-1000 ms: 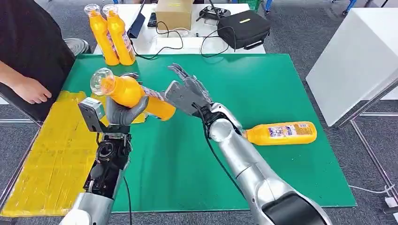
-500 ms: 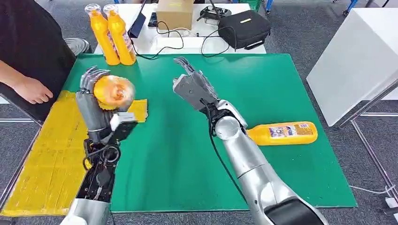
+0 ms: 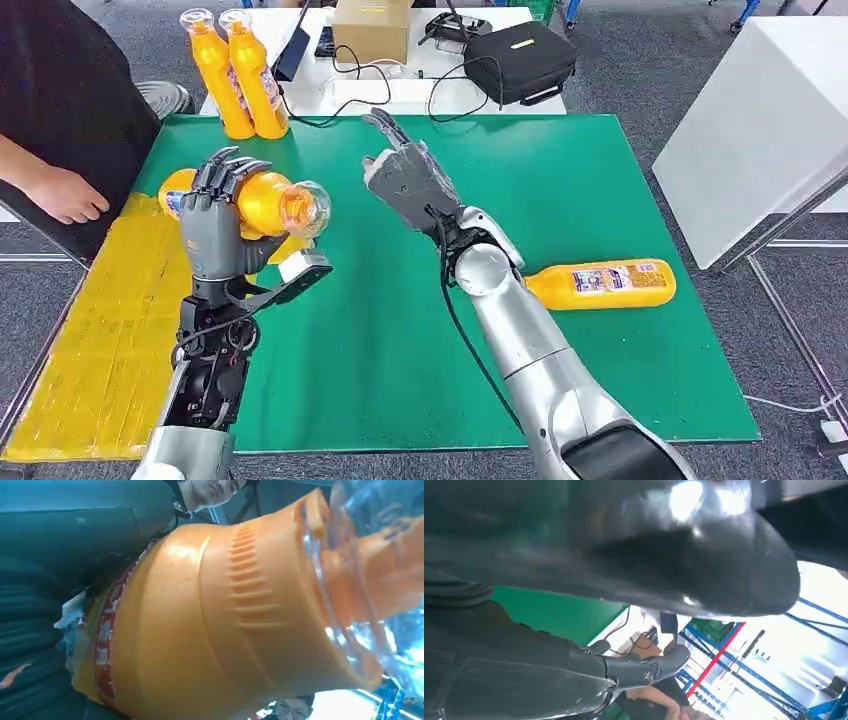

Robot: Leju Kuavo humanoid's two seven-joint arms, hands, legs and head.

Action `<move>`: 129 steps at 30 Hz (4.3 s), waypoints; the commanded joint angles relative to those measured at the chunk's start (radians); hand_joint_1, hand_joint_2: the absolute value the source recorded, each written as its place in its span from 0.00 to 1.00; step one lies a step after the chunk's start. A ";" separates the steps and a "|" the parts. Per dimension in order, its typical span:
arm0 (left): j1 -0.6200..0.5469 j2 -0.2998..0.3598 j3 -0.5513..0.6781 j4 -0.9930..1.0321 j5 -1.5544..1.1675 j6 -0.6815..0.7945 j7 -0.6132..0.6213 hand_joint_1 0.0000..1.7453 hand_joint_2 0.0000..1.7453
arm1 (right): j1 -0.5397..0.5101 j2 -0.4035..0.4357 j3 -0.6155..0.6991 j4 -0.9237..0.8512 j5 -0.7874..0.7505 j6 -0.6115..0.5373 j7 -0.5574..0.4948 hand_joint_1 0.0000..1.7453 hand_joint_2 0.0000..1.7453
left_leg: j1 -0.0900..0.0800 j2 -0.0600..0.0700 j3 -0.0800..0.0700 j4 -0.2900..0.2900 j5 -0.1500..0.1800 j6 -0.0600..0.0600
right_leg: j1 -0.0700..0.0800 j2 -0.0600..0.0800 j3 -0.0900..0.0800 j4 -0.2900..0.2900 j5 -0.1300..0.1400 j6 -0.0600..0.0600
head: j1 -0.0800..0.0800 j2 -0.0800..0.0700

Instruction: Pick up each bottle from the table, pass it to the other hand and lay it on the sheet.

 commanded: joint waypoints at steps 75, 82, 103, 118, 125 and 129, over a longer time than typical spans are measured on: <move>-0.183 0.252 0.249 0.509 1.162 -0.864 -0.237 0.00 0.00 | 0.329 -0.344 -0.138 0.069 0.302 -0.170 -0.117 0.00 1.00 | -0.001 -0.004 0.001 -0.001 0.003 -0.001 | 0.000 -0.003 0.000 0.002 0.000 -0.005 | 0.000 0.000; -0.180 0.250 0.248 0.493 1.161 -0.862 -0.235 0.00 0.00 | 0.327 -0.338 -0.139 0.053 0.313 -0.160 -0.110 0.00 1.00 | 0.000 -0.002 -0.001 0.000 0.003 -0.001 | 0.000 -0.001 -0.003 0.003 0.001 -0.006 | 0.000 0.000; -0.133 0.258 0.282 0.502 1.141 -0.841 -0.252 0.00 0.00 | 0.370 -0.523 -0.229 -0.066 0.442 -0.171 -0.052 0.00 1.00 | -0.002 -0.001 -0.001 0.000 0.002 -0.001 | -0.001 0.000 -0.002 0.003 0.000 -0.005 | 0.000 0.000; -0.165 0.261 0.282 0.570 1.142 -0.857 -0.260 0.00 0.00 | 0.314 -0.647 -0.202 -0.065 0.530 -0.108 0.014 0.00 1.00 | -0.002 -0.002 -0.002 0.000 0.003 -0.001 | -0.001 -0.001 -0.003 0.003 0.001 -0.005 | 0.000 0.000; -0.160 0.261 0.286 0.560 1.150 -0.858 -0.266 0.00 0.00 | 0.368 -0.683 -0.219 -0.110 0.523 -0.105 0.013 0.00 1.00 | -0.001 -0.001 -0.003 0.000 0.003 -0.001 | -0.001 -0.001 -0.004 0.002 0.002 -0.004 | 0.000 0.000; -0.166 0.262 0.290 0.574 1.159 -0.866 -0.260 0.00 0.00 | 0.421 -0.713 -0.229 -0.143 0.538 -0.096 0.022 0.00 1.00 | -0.001 -0.005 0.000 0.000 0.002 -0.001 | -0.001 -0.004 -0.001 0.003 -0.001 -0.006 | 0.000 0.000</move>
